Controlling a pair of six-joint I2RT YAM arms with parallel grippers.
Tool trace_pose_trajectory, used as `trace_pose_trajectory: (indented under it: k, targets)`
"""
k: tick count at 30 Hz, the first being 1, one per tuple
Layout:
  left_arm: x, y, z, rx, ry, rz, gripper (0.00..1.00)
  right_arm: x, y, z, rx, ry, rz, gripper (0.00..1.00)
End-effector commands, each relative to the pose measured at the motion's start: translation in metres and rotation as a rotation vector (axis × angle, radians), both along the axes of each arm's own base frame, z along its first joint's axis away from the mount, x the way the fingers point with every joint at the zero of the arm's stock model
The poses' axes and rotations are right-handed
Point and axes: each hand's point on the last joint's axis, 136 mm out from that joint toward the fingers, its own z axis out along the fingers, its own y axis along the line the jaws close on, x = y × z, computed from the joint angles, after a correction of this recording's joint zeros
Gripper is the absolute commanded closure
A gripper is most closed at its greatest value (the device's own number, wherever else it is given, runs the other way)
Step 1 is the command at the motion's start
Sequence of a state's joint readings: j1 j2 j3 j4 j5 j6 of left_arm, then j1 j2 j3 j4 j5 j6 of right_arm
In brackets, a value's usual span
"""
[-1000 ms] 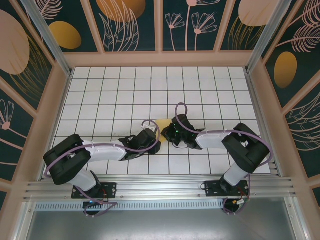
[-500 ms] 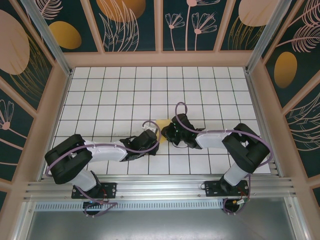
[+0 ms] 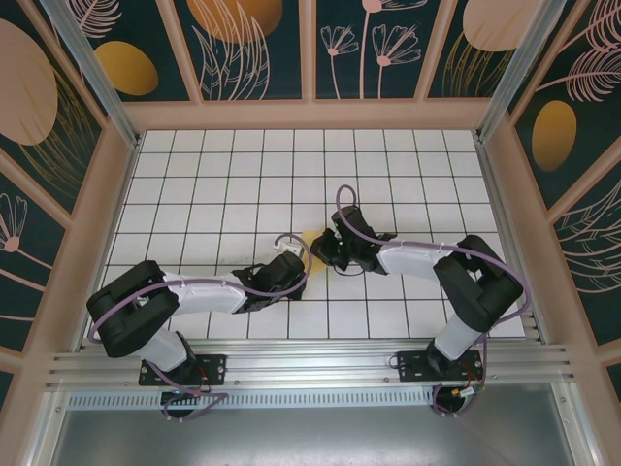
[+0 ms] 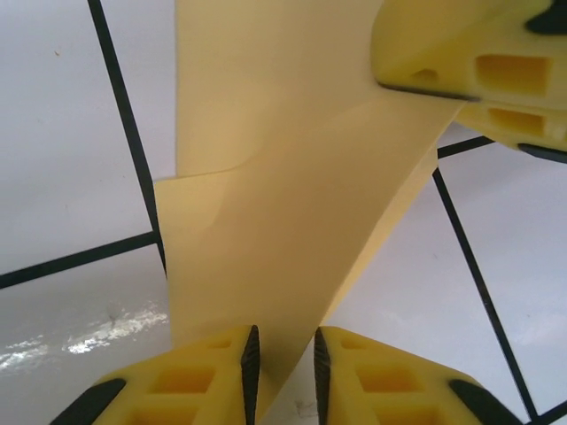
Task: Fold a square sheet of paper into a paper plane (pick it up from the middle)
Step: Fourth fold the wing at the center of the table.
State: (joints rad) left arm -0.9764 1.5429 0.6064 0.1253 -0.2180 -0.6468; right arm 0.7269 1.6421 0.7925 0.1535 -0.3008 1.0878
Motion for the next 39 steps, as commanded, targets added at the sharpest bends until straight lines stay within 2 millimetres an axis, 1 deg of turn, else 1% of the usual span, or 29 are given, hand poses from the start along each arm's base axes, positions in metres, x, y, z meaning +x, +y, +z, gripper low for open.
trace_pose_trajectory:
  k: [1, 2, 6, 9, 13, 18, 24, 29, 32, 34, 39]
  targets:
    - [0.001, 0.005, 0.004, 0.030, -0.024, 0.000, 0.69, -0.001, 0.002, -0.003, -0.017, 0.016, 0.035, 0.92]
    - [0.001, 0.006, 0.003, 0.036, -0.024, 0.002, 0.68, -0.001, 0.002, -0.003, -0.016, 0.017, 0.033, 0.93]
    - [0.001, 0.011, 0.002, 0.053, -0.027, 0.011, 0.57, 0.000, 0.002, -0.001, -0.012, 0.015, 0.025, 0.94]
    - [0.001, 0.013, 0.003, 0.058, -0.033, 0.015, 0.54, 0.001, 0.004, 0.001, -0.004, 0.012, 0.026, 0.94]
    - [0.003, 0.015, 0.005, 0.061, -0.045, 0.019, 0.52, 0.003, 0.006, 0.007, 0.009, 0.003, 0.027, 0.94]
    - [0.003, 0.014, 0.003, 0.075, -0.047, 0.011, 0.51, 0.005, 0.009, 0.012, 0.023, -0.003, 0.026, 0.94]
    - [0.005, 0.021, -0.002, 0.124, -0.055, 0.021, 0.50, 0.006, 0.010, 0.014, 0.026, -0.004, 0.028, 0.94]
    - [0.007, 0.023, -0.003, 0.141, -0.063, 0.024, 0.53, 0.006, 0.010, 0.013, 0.022, -0.003, 0.033, 0.94]
    - [0.008, 0.024, -0.004, 0.147, -0.067, 0.025, 0.57, 0.006, 0.011, 0.014, 0.026, -0.003, 0.033, 0.94]
    - [0.008, 0.025, -0.004, 0.150, -0.070, 0.028, 0.63, 0.007, 0.011, 0.015, 0.026, -0.006, 0.033, 0.94]
    - [0.010, 0.027, -0.001, 0.160, -0.085, 0.033, 0.71, 0.006, 0.011, 0.014, 0.021, -0.003, 0.033, 0.94]
